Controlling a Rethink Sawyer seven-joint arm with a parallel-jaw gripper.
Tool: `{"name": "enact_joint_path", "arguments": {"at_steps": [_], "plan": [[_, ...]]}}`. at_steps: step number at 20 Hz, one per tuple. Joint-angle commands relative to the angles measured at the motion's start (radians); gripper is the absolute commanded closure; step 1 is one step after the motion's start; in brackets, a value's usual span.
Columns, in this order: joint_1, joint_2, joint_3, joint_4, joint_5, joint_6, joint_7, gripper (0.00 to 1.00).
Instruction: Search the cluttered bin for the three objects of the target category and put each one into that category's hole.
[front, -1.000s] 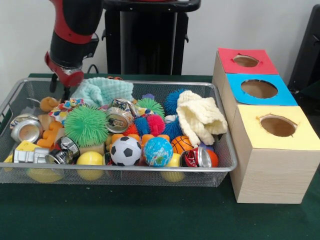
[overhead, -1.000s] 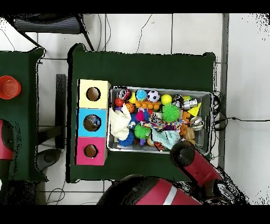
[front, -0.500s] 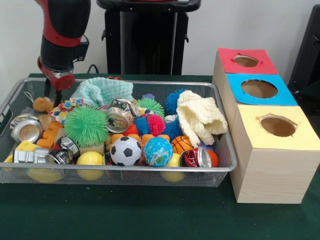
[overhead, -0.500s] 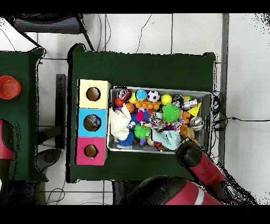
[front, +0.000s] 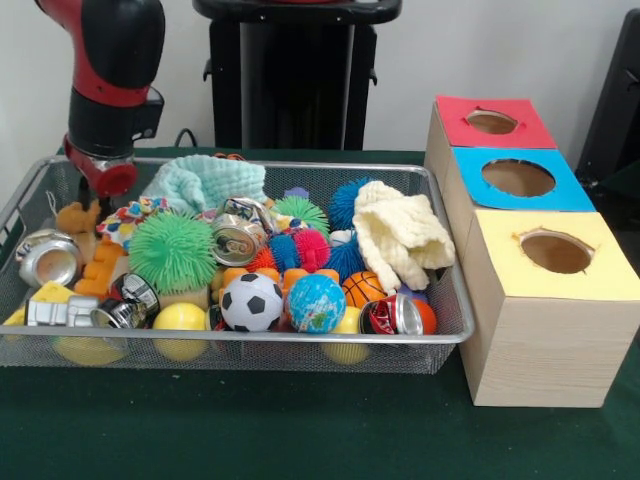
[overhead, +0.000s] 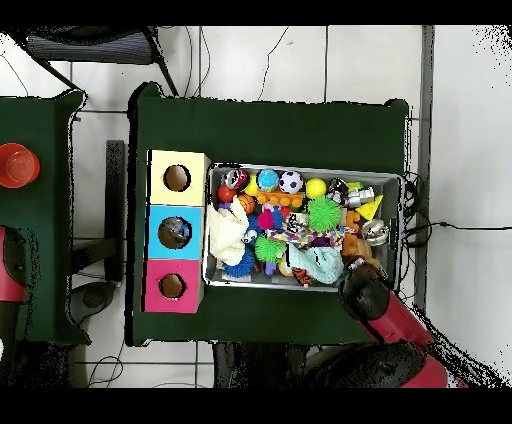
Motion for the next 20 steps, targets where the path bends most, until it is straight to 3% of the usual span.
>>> {"name": "enact_joint_path", "arguments": {"at_steps": [1,4,5,9,13,17,20], "plan": [[-0.010,0.143,0.190,-0.102,-0.038,-0.127,0.202,0.00],[0.016,0.148,0.160,-0.119,-0.042,-0.121,0.168,0.00],[0.030,0.150,0.145,-0.127,-0.044,-0.112,0.143,1.00],[0.107,0.148,0.067,-0.132,0.016,-0.066,0.123,1.00],[0.156,0.093,0.019,-0.121,0.039,0.082,0.101,1.00],[0.150,-0.061,0.035,-0.089,-0.059,0.254,0.009,1.00],[0.140,-0.154,0.064,-0.052,-0.106,0.318,-0.013,1.00]]}}
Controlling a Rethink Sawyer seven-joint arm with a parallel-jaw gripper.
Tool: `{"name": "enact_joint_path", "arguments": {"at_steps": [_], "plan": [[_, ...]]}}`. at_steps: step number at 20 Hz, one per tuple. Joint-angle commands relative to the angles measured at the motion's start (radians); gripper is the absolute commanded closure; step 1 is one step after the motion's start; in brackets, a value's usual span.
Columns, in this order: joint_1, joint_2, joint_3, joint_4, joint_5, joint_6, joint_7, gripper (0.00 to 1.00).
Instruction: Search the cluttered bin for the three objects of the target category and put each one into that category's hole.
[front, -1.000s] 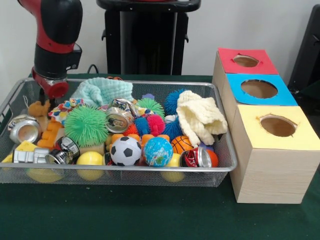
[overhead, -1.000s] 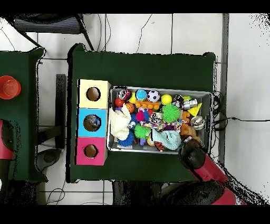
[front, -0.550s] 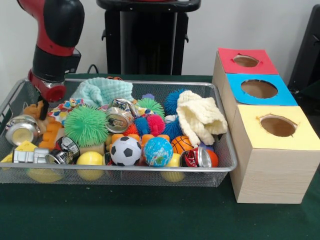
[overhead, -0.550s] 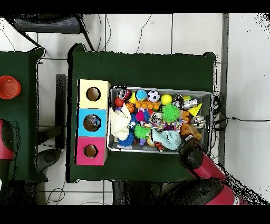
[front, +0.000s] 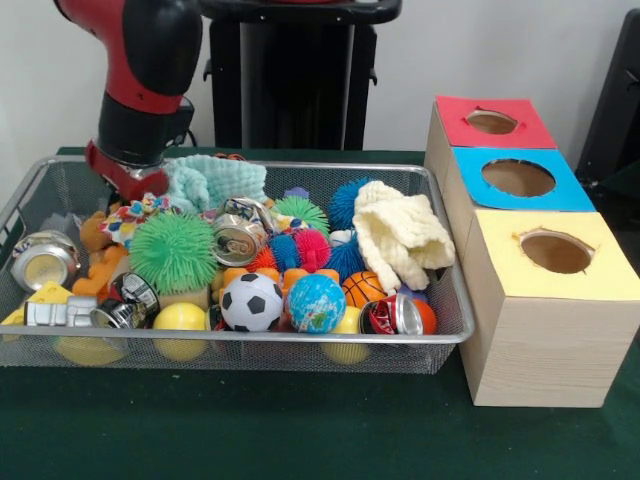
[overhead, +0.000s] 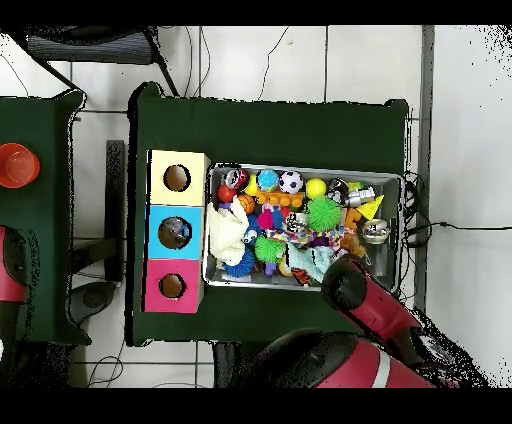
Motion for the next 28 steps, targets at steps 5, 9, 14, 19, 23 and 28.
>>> {"name": "enact_joint_path", "arguments": {"at_steps": [5,9,14,19,23,28], "plan": [[-0.001,-0.264,0.151,0.046,-0.109,0.313,0.026,1.00],[0.009,-0.317,0.152,0.093,-0.131,0.292,0.065,1.00],[0.059,-0.374,0.120,0.108,-0.134,0.313,0.091,1.00],[0.080,-0.418,0.130,0.156,-0.126,0.270,0.123,1.00],[0.116,-0.460,0.128,0.206,-0.096,0.288,0.158,1.00],[0.150,-0.481,0.136,0.257,-0.055,0.296,0.203,1.00]]}}
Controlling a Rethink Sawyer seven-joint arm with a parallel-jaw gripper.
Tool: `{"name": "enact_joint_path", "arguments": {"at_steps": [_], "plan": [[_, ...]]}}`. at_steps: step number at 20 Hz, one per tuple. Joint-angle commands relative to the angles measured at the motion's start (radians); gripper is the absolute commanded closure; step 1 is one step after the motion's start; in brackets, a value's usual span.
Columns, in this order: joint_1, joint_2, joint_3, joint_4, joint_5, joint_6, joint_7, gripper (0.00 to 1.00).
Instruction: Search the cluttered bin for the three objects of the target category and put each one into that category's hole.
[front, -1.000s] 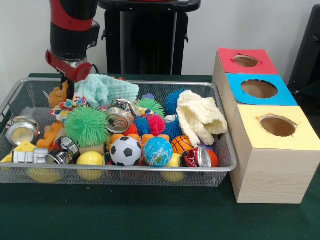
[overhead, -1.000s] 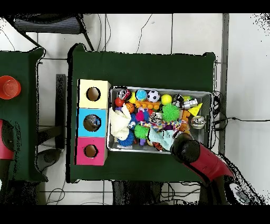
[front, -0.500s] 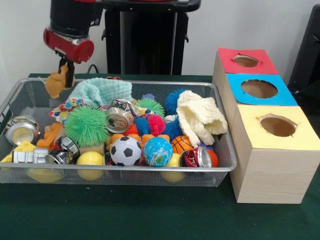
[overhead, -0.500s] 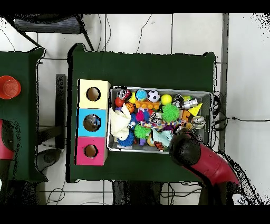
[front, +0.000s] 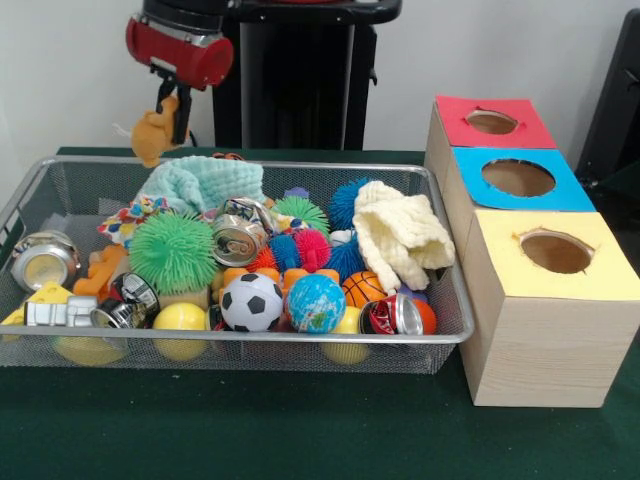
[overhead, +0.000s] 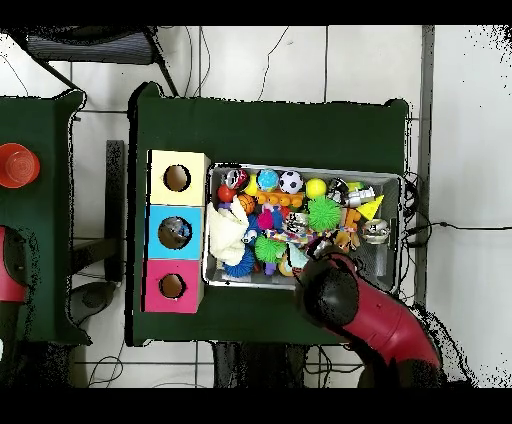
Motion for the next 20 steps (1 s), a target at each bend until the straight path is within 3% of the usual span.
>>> {"name": "enact_joint_path", "arguments": {"at_steps": [1,10,20], "plan": [[0.048,-0.046,0.096,0.145,0.047,0.031,0.220,1.00],[0.203,-0.067,0.049,0.213,0.148,0.013,0.314,1.00],[0.382,-0.120,0.004,0.257,0.284,0.099,0.379,1.00]]}}
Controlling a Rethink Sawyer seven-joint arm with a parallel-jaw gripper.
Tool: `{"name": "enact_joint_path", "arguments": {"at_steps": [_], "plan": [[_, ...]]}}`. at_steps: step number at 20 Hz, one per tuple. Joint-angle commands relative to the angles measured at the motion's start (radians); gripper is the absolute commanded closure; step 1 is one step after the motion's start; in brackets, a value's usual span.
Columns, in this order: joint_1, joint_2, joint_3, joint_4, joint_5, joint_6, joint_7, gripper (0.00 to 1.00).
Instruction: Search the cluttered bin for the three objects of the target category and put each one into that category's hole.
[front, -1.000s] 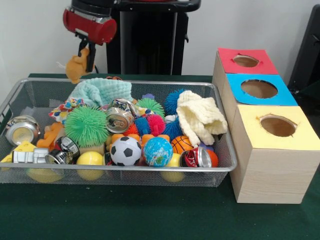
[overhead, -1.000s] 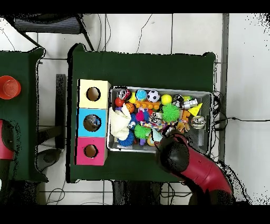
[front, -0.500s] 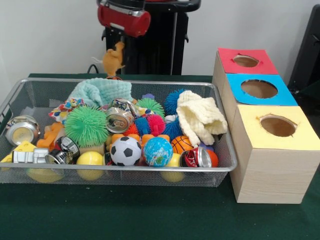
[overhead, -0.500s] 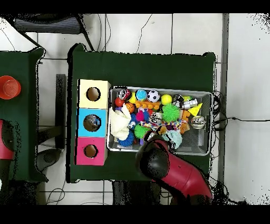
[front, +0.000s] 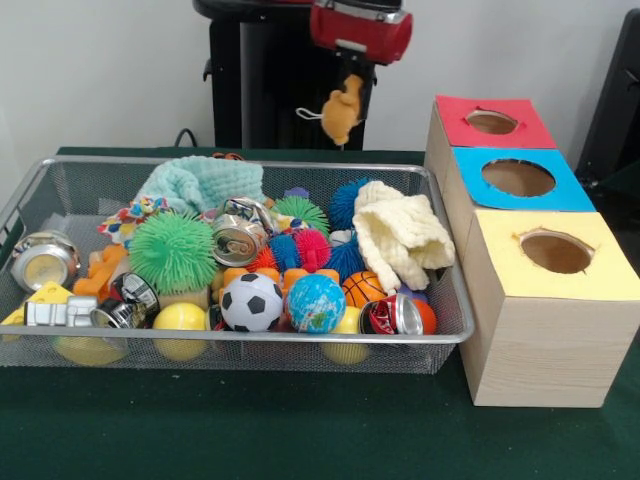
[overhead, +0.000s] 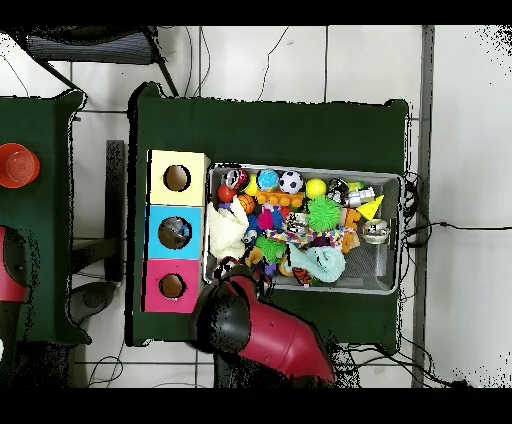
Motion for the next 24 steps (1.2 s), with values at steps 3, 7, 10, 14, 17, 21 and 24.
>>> {"name": "enact_joint_path", "arguments": {"at_steps": [3,7,10,14,17,21,24], "plan": [[-0.008,-0.029,0.012,0.061,0.116,0.155,0.288,1.00],[0.012,-0.025,0.033,0.074,0.152,0.157,0.322,1.00],[0.039,-0.029,0.033,0.087,0.171,0.167,0.345,1.00],[0.011,-0.025,0.113,0.140,0.227,0.149,0.347,1.00],[0.029,-0.015,0.132,0.164,0.254,0.099,0.370,1.00],[0.107,-0.001,0.112,0.165,0.268,0.068,0.410,1.00],[0.179,0.013,0.068,0.153,0.278,0.069,0.431,1.00]]}}
